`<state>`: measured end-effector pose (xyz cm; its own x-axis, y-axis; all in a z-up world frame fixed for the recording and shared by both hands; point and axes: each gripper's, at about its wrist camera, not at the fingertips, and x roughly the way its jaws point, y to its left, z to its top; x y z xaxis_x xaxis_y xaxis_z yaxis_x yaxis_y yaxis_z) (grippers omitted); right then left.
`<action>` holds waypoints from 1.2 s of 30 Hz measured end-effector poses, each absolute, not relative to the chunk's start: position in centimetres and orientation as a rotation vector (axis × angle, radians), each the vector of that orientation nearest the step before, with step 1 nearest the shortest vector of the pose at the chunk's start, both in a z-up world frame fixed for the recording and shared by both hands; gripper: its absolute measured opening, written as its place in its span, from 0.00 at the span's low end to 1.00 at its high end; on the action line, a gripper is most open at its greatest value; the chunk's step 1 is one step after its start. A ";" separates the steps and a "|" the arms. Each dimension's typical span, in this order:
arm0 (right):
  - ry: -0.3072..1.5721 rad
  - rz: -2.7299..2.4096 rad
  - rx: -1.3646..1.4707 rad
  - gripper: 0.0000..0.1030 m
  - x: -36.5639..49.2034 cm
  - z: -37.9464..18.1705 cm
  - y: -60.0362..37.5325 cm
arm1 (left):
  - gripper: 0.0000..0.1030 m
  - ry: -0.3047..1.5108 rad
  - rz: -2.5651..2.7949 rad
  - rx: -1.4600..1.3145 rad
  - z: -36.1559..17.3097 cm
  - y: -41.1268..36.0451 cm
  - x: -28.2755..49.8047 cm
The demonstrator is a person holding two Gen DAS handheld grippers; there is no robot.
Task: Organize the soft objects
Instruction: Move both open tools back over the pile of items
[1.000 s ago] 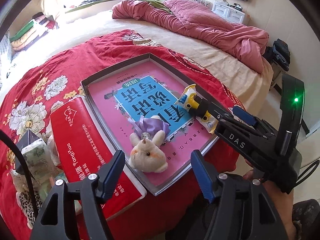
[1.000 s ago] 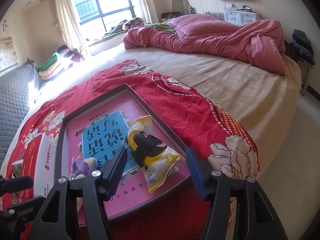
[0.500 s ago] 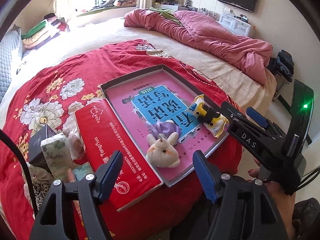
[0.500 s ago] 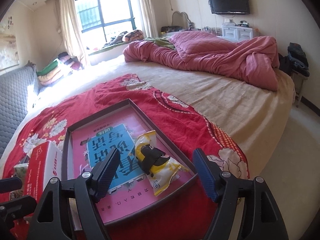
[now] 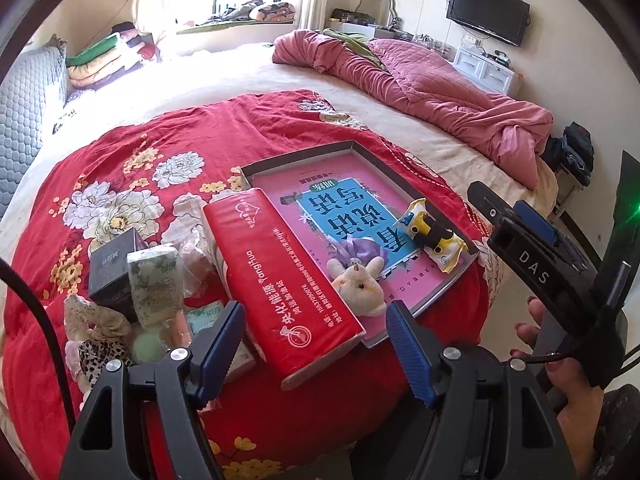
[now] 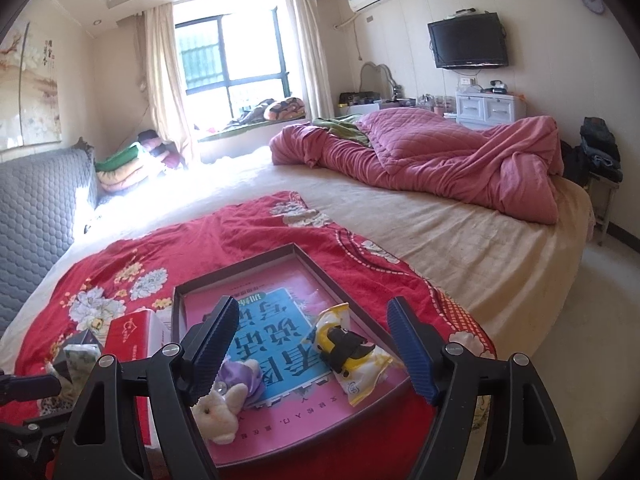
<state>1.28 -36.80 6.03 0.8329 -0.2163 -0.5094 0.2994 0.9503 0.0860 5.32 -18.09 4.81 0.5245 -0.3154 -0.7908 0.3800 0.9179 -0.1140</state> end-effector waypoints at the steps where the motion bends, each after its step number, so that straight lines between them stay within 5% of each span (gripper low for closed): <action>1: 0.522 -0.265 0.166 0.75 1.3 6.1 -36.5 | 0.70 0.928 -0.411 0.069 4.9 -17.7 5.3; 36: 0.531 0.058 0.027 0.76 0.8 10.0 -25.8 | 0.70 0.886 -0.161 -0.105 6.8 -3.2 4.2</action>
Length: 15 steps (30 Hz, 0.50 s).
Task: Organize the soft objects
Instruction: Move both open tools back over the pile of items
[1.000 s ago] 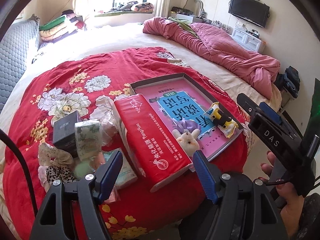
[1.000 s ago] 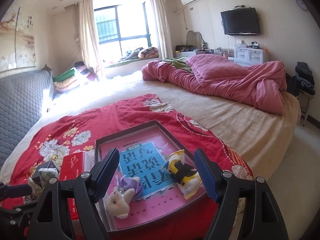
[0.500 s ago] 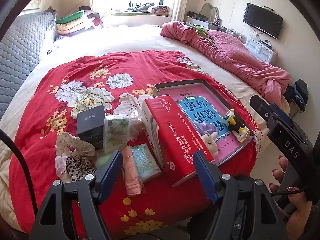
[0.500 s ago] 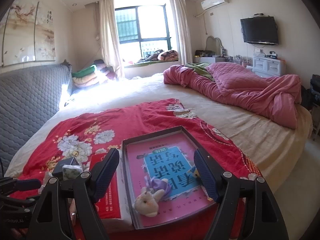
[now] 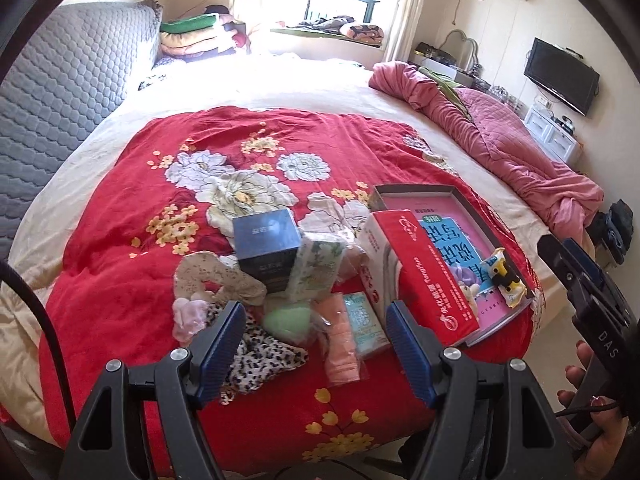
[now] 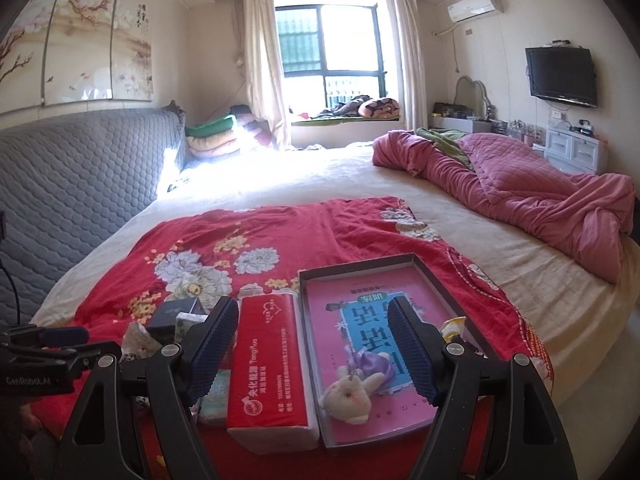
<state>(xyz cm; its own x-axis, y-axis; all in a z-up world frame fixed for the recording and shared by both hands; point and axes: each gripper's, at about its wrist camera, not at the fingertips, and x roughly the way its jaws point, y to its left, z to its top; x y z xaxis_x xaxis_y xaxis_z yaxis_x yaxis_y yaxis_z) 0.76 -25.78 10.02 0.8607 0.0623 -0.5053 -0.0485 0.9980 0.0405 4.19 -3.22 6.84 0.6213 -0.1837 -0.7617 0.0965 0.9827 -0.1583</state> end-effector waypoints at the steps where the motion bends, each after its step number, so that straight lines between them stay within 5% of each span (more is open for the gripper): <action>1: 0.531 0.066 0.021 0.76 0.8 10.1 -25.4 | 0.70 0.885 -0.148 -0.113 6.9 -2.5 4.2; 15: 0.548 0.177 -0.046 0.76 0.5 9.7 -21.3 | 0.70 0.899 -0.024 -0.186 5.6 4.6 3.2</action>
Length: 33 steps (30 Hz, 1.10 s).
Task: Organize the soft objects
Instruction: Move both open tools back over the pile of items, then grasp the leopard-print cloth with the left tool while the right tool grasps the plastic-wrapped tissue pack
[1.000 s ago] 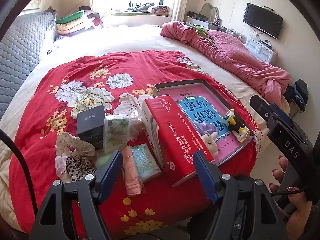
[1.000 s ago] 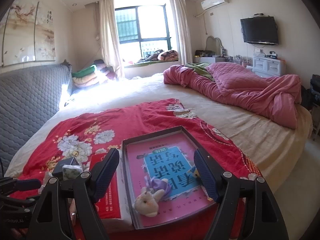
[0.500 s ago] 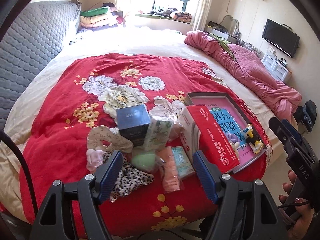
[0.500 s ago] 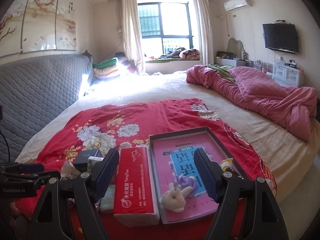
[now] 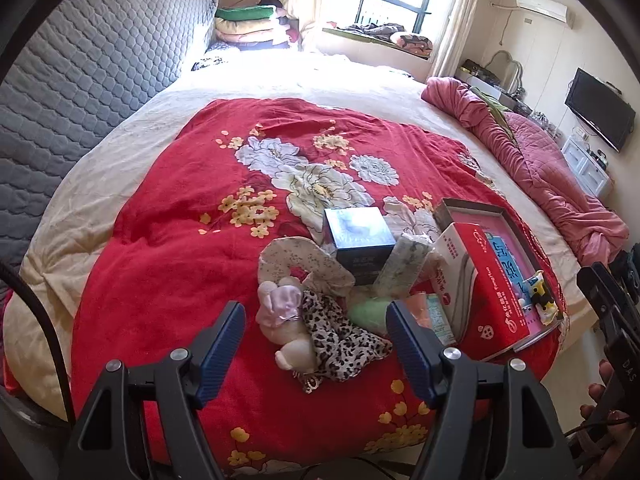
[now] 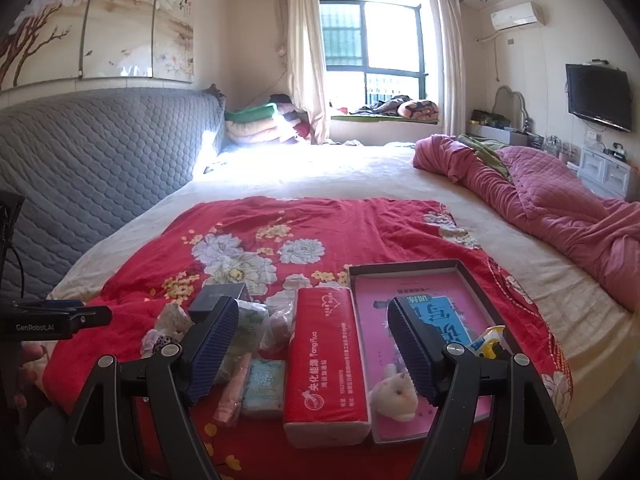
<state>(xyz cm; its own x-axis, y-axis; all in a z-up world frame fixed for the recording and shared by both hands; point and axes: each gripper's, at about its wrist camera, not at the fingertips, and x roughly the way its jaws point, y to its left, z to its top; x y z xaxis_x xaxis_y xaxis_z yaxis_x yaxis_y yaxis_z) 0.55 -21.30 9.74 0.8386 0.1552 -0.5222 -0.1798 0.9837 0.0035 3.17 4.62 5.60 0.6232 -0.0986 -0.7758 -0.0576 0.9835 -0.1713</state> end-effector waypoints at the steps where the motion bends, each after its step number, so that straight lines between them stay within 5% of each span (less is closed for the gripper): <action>1: 0.549 0.186 -0.051 0.76 0.5 9.7 -21.1 | 0.70 0.903 -0.019 -0.191 5.4 5.0 3.1; 33: 0.696 0.320 -0.201 0.76 3.6 2.9 -14.2 | 0.70 1.072 -0.007 -0.286 -3.5 8.8 4.9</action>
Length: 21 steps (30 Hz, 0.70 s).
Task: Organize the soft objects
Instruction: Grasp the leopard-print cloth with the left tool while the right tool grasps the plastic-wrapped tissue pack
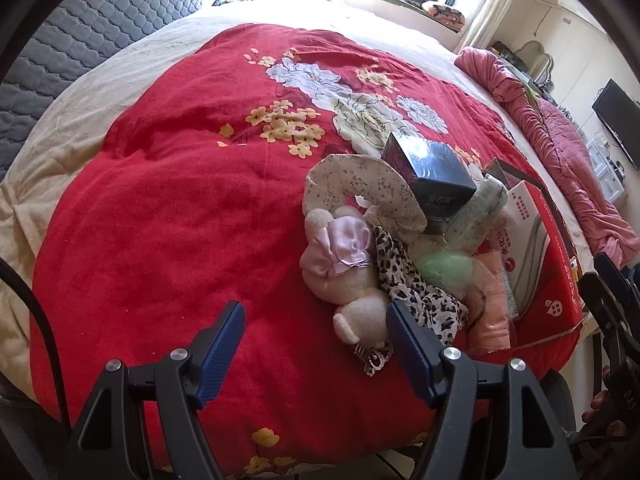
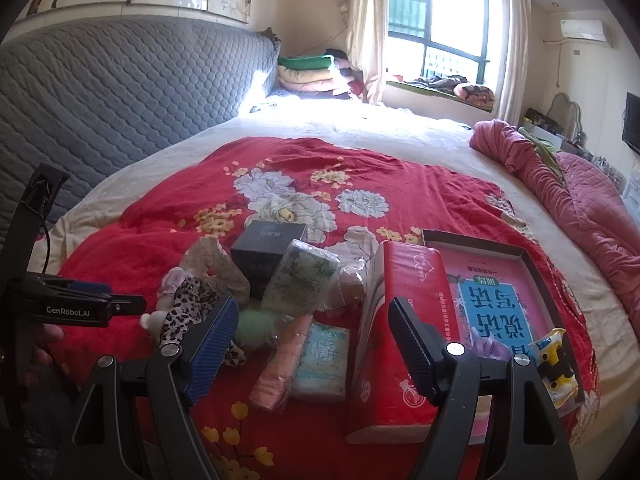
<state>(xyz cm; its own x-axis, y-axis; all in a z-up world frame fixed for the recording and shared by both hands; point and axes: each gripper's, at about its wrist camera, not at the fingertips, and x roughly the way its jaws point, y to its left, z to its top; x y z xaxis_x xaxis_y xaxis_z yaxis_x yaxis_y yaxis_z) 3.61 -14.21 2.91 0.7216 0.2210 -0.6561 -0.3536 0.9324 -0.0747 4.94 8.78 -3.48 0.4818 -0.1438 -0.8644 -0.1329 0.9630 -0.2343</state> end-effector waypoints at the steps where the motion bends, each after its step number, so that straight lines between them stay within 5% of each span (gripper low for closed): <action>1: 0.699 0.320 -0.197 0.76 3.7 2.8 -14.2 | 0.70 1.069 -0.019 -0.290 -3.4 8.7 4.9; 17: 0.717 0.268 -0.150 0.76 6.2 1.9 -16.6 | 0.70 1.063 -0.244 -0.036 -2.9 0.0 5.2; 21: 0.714 0.252 -0.143 0.76 7.0 1.8 -17.1 | 0.58 1.073 -0.227 0.060 -3.7 -1.5 5.9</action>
